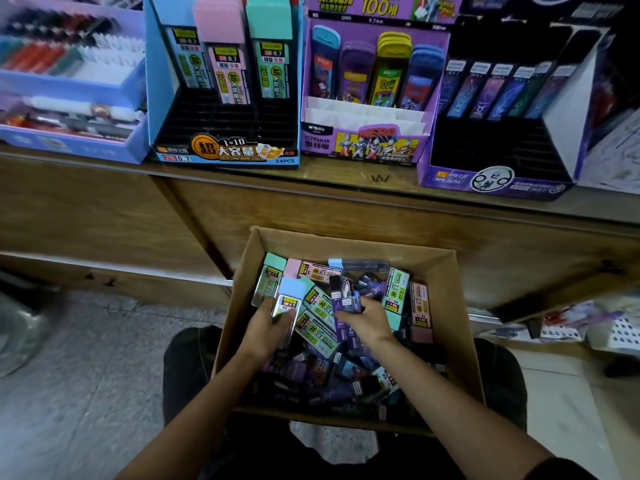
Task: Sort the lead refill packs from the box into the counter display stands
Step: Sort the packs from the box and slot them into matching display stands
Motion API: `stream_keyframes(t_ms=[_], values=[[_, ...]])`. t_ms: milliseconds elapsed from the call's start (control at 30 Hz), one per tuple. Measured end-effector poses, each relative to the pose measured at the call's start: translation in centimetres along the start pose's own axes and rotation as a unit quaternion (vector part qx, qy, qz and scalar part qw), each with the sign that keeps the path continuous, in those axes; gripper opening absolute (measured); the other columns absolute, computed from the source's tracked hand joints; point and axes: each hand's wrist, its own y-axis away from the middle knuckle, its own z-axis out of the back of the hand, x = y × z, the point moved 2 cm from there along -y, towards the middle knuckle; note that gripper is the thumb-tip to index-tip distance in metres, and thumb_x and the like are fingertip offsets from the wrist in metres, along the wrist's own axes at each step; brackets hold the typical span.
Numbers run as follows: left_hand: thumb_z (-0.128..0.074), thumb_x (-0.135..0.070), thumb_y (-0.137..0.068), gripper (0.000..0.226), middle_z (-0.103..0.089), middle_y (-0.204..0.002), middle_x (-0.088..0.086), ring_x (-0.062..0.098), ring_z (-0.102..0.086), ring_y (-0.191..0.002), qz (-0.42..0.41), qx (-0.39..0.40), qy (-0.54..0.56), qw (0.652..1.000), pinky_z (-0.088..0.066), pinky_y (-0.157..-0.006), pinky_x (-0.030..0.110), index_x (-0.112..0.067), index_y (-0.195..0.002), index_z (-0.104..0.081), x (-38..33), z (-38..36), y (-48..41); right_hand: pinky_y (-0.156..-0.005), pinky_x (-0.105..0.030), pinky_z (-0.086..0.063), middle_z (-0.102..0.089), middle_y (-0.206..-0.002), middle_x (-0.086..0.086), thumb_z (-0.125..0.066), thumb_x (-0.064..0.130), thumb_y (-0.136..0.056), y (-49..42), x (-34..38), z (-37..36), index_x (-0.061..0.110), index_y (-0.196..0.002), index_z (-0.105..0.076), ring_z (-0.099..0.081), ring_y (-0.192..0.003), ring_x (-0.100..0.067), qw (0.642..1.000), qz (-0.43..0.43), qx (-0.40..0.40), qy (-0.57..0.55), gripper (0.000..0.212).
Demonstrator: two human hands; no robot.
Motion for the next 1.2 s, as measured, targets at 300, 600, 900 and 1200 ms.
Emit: stream_keyframes(t_ms=[300, 600, 900, 1200], values=[[-0.062, -0.019, -0.089, 0.03, -0.065, -0.106, -0.002, 0.011, -0.062, -0.091, 0.105, 0.073, 0.182, 0.975, -0.049, -0.068, 0.024, -0.024, -0.117, -0.053, -1.8, -2.2, 1.4, -0.078, -0.032, -0.049, -0.071, -0.096, -0.007, -0.074, 0.003, -0.075, 1.9, 1.2, 1.7, 0.006, -0.095, -0.068, -0.064, -0.1, -0.026, 0.982, -0.064, 0.031, -0.175, 0.021], [-0.078, -0.018, -0.075, 0.061, -0.062, -0.115, -0.008, 0.001, -0.061, -0.105, -0.041, 0.136, 0.113, 0.983, -0.048, -0.078, 0.011, -0.018, -0.125, -0.043, -4.7, -6.1, 2.6, -0.063, -0.025, -0.054, -0.072, -0.084, -0.009, -0.07, -0.008, -0.073, 4.1, 4.4, 2.0, 0.003, -0.09, -0.069, -0.068, -0.072, -0.018, 0.952, -0.053, 0.035, -0.298, 0.021], [-0.076, -0.014, -0.077, 0.037, -0.069, -0.093, -0.016, -0.006, -0.064, -0.086, -0.107, 0.141, 0.067, 0.982, -0.044, -0.071, 0.006, -0.029, -0.104, -0.056, -6.2, -5.6, 2.5, -0.054, -0.009, -0.047, -0.07, -0.079, 0.002, -0.068, -0.002, -0.079, 5.9, 5.7, 3.2, 0.012, -0.087, -0.069, -0.065, -0.068, -0.006, 0.973, 0.023, 0.014, -0.231, 0.016], [-0.061, -0.018, -0.088, 0.03, -0.069, -0.111, 0.006, 0.02, -0.065, -0.104, -0.107, 0.178, 0.143, 0.968, -0.051, -0.09, 0.03, -0.015, -0.117, -0.056, -9.9, -4.8, 3.0, -0.084, -0.037, -0.052, -0.067, -0.111, -0.016, -0.053, 0.023, -0.094, 7.4, 8.5, 6.7, 0.005, -0.117, -0.058, -0.065, -0.102, -0.026, 0.945, -0.006, 0.116, -0.306, 0.029]])
